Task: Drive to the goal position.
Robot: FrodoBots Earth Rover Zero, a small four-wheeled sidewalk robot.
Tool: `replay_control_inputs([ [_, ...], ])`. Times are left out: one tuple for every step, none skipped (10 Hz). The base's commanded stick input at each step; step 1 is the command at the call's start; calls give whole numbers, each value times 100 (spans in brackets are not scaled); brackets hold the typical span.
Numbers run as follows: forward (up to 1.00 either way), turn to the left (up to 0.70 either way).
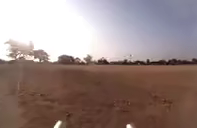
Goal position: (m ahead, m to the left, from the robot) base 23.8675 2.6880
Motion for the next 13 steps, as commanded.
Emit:
replay_control_inputs([
  [70, 0],
  [70, 0],
  [70, 0],
  [70, 0],
  [70, 0],
  [70, 0],
  [70, 0],
  [70, 0],
  [70, 0],
  [70, 0],
  [70, 0],
  [70, 0],
  [70, 0],
])
